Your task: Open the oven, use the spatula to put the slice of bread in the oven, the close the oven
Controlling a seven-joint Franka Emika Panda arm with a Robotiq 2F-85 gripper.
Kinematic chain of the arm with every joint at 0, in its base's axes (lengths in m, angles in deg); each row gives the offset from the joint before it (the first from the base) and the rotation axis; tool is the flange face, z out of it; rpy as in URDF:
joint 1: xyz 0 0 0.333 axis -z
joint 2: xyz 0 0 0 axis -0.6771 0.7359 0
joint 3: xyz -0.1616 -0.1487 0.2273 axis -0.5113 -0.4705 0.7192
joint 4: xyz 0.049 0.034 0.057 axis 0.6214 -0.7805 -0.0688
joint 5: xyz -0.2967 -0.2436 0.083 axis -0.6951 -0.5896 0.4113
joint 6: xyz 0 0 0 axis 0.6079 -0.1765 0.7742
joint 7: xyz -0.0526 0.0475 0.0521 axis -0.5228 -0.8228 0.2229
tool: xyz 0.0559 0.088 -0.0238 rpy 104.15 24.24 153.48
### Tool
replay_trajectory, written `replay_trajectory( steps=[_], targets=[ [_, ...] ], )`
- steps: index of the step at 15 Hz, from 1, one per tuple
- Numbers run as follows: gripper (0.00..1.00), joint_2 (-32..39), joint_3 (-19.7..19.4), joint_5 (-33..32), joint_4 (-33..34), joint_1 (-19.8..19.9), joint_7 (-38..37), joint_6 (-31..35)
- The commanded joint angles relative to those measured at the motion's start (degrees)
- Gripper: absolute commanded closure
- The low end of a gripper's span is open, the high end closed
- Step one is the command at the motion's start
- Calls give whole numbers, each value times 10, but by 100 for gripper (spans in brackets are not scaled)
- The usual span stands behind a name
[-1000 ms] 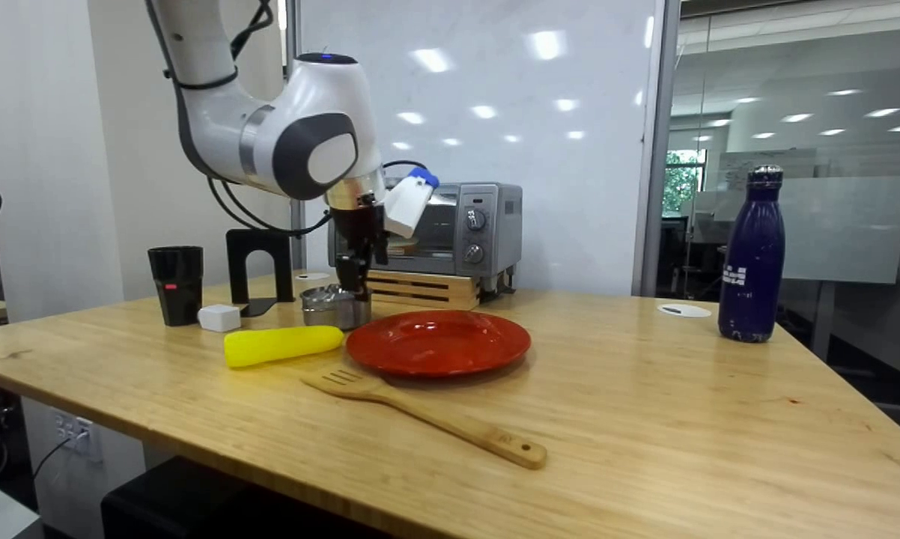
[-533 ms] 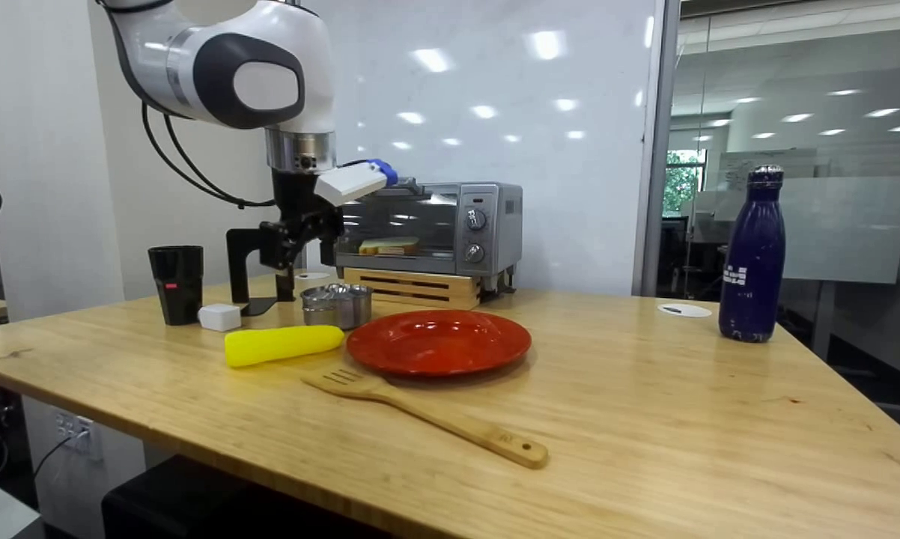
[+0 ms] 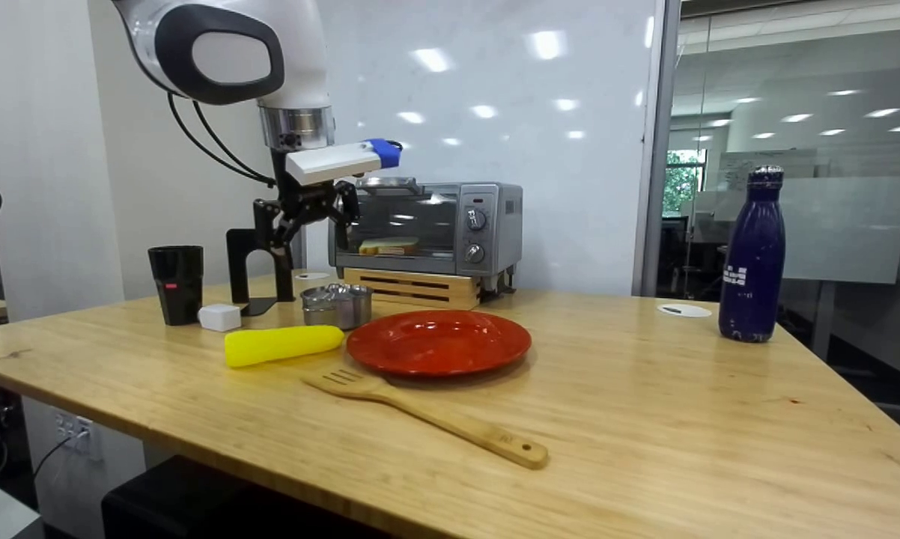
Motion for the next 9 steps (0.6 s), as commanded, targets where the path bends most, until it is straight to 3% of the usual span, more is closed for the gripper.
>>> replay_trajectory(
  steps=[1,4,9],
  targets=[
    [0,-67,-43,64,4,-40,-25,-25],
    [0,-114,-125,138,2,-117,-11,-67],
    [0,-263,-312,327,-32,-282,18,-178]
  ],
)
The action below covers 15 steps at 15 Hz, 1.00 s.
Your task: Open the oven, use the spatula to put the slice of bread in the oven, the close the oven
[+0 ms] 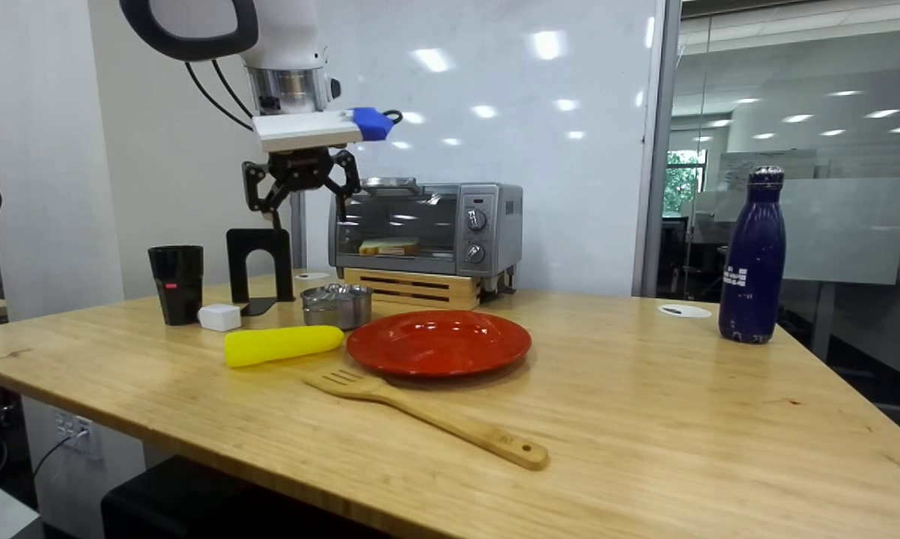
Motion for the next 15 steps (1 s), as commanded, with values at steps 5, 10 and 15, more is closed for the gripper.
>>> replay_trajectory(
  steps=[5,10,15],
  targets=[
    [0,-233,-305,46,-106,-255,-59,-129],
    [0,-250,-524,-132,-159,-443,-220,-85],
    [0,-249,-668,-246,-174,-547,-332,-51]
  ],
)
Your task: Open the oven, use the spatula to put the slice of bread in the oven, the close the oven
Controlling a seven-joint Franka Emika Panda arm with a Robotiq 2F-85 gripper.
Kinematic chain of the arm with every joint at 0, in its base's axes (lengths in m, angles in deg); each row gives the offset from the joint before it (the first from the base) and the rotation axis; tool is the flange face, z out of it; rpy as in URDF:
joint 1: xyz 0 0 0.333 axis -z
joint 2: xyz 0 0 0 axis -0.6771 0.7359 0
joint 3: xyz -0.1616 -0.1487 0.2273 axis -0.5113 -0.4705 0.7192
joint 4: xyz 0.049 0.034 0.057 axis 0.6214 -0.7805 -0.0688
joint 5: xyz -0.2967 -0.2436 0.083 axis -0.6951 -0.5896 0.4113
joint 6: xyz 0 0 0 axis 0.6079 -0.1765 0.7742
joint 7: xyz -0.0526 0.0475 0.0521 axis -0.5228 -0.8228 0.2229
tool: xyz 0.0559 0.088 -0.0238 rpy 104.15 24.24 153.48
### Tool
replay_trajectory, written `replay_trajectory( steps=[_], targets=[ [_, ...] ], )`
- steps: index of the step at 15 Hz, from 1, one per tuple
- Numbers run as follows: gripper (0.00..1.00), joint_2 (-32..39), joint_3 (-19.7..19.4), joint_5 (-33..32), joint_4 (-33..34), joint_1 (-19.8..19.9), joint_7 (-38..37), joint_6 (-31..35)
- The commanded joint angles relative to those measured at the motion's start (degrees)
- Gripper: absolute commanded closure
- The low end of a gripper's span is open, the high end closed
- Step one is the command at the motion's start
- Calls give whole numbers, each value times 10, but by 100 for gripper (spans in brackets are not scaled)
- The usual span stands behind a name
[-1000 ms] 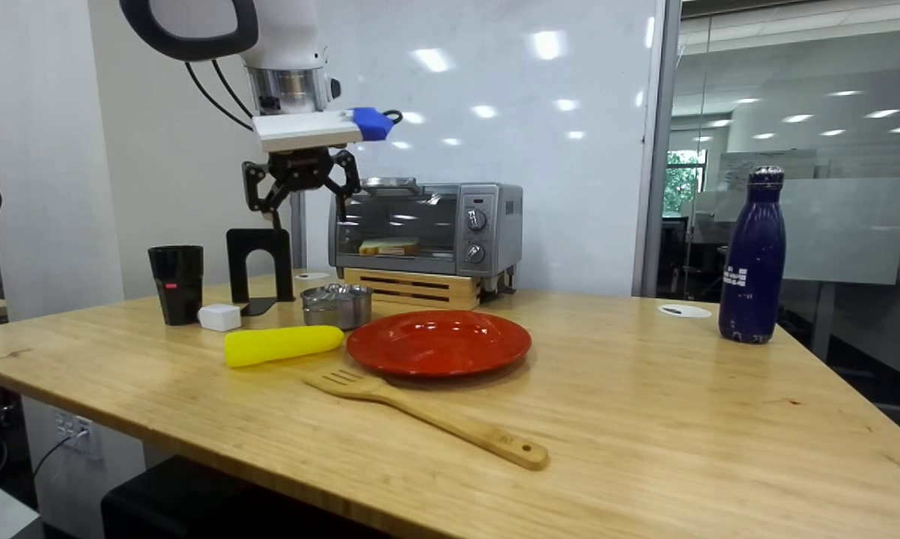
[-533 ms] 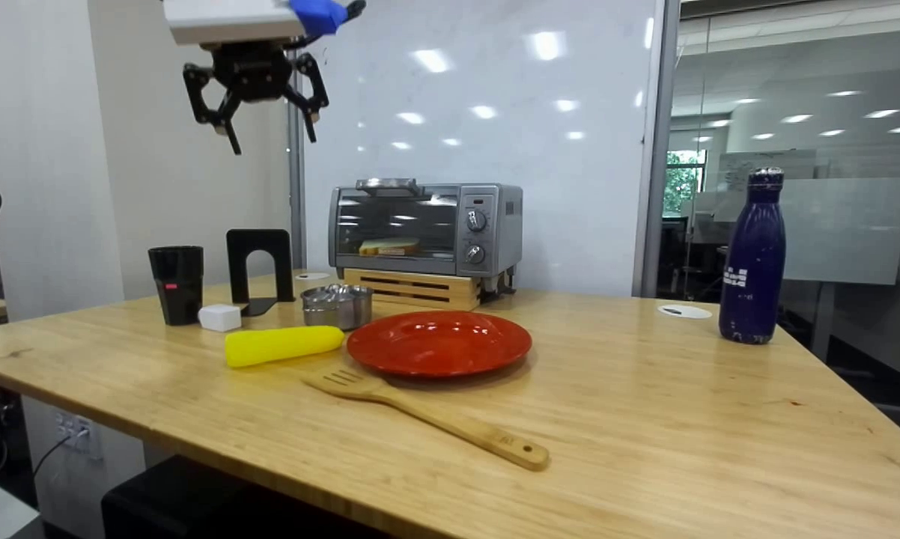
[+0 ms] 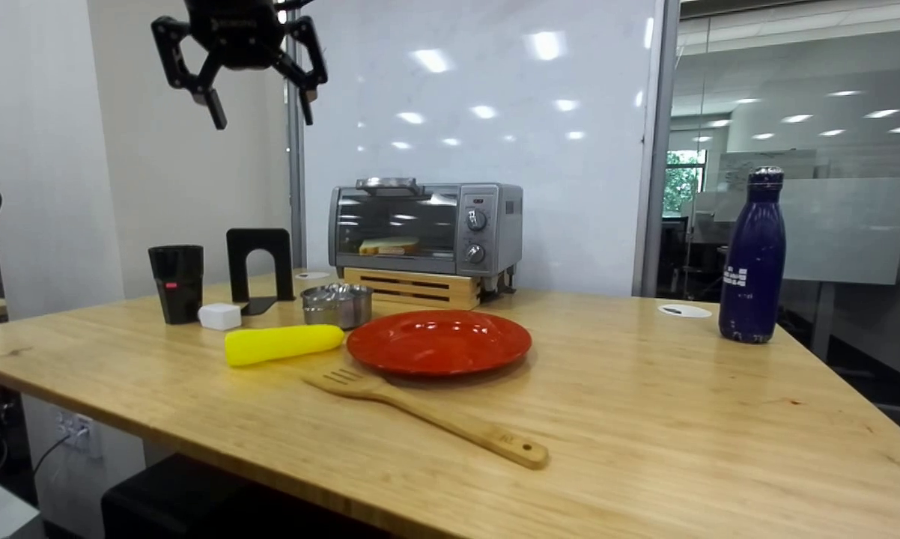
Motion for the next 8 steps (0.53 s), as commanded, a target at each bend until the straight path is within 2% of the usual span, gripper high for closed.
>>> replay_trajectory(
  steps=[1,2,3,4,8],
  targets=[
    [0,1,-79,-64,-13,-70,-68,41],
    [0,1,-97,-78,-18,-85,-77,62],
    [0,-3,-111,-101,-9,-99,-89,40],
    [0,-3,-122,-109,-11,-109,-97,50],
    [0,-3,-131,-110,-12,-118,-100,55]
  ],
)
